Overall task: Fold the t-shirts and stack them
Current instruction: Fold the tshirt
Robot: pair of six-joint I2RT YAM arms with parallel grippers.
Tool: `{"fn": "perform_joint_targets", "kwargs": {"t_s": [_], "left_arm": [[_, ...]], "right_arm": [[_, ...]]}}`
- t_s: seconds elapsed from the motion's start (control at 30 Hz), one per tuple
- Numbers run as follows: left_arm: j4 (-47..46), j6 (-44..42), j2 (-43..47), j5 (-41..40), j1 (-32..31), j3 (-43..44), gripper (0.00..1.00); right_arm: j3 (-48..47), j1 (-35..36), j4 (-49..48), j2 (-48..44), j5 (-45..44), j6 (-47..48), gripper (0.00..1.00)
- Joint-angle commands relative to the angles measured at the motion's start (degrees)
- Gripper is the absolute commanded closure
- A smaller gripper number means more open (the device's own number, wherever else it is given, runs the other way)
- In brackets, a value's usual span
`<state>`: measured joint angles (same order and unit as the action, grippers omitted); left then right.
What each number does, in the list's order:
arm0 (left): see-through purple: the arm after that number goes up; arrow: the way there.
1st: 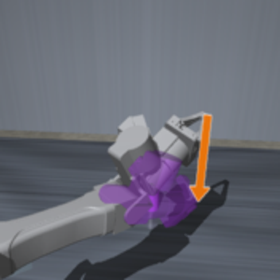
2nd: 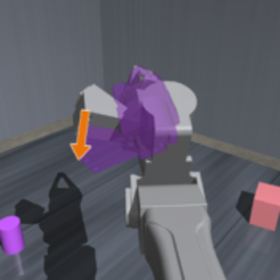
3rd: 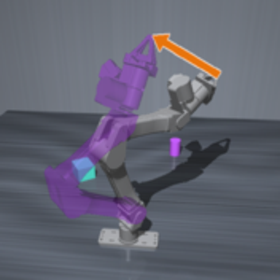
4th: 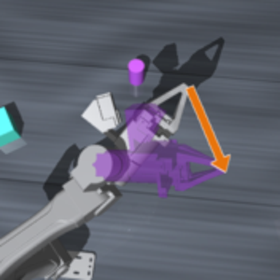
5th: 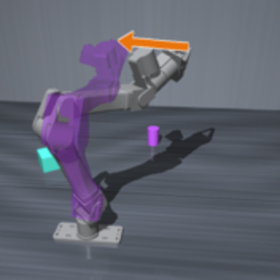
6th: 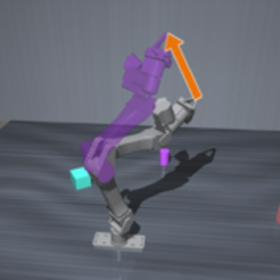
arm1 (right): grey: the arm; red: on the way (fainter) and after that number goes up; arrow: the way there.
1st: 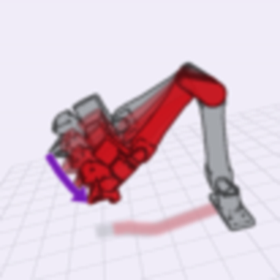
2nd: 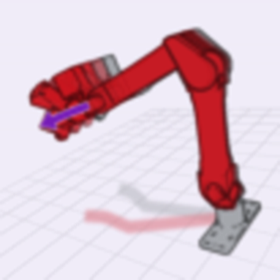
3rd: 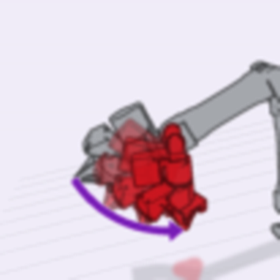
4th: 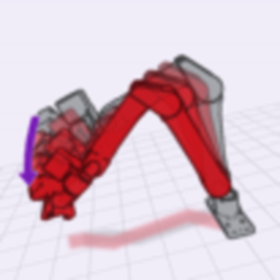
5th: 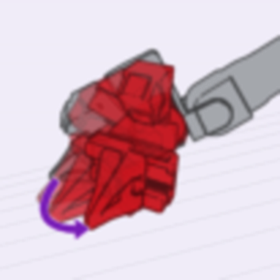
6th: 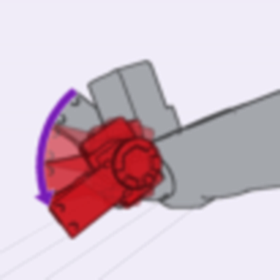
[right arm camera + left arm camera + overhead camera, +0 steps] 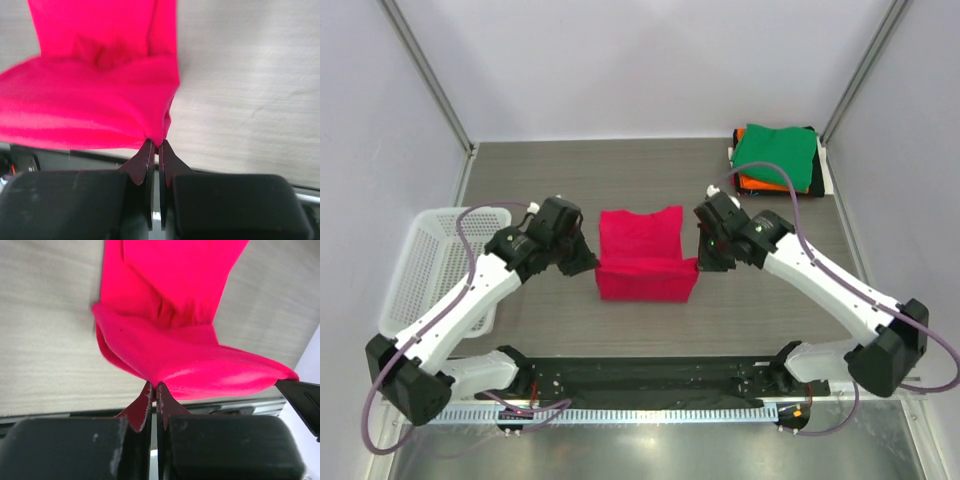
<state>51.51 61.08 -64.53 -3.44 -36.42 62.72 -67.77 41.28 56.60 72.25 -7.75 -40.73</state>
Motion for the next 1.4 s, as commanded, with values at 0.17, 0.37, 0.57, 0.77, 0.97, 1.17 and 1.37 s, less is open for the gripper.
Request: {"fn": "perform_joint_targets", "kwargs": {"t_s": [0.17, 0.37, 0.57, 0.77, 0.97, 1.17, 1.37], "left_arm": [[-3.43, -9.4, -10.94, 7.83, 10.93, 7.85, 1.0], [-4.04, -13.7, -20.53, 11.7, 15.68, 15.41, 1.0], [-3.96, -16.34, -30.38, 13.99, 19.28, 22.79, 1.0], [-3.87, -18.27, -40.05, 15.57, 21.74, 28.42, 1.0], [-3.61, -20.38, -49.96, 15.04, 24.73, 34.74, 0.97], [5.07, -22.58, -62.1, 13.64, 27.46, 50.99, 0.37], [6.07, -22.67, -54.93, 12.15, 26.76, 50.33, 0.25]], "right_arm": [[-12.47, -8.84, 2.38, 12.38, -0.95, 13.83, 0.99], [-21.34, -12.79, 2.11, 22.49, 0.36, 17.7, 0.99], [-30.39, -15.96, 1.94, 32.24, 1.94, 19.9, 0.99], [-40.58, -17.9, 1.94, 42.96, 4.06, 21.57, 0.99], [-49.64, -19.83, 1.85, 52.19, 5.2, 22.8, 0.99], [-67.99, -22.2, 3.51, 64.24, 11.27, 25.7, 0.11], [-35.18, -22.56, -12.97, 43.54, 19.31, 21.84, 0.0]]}}
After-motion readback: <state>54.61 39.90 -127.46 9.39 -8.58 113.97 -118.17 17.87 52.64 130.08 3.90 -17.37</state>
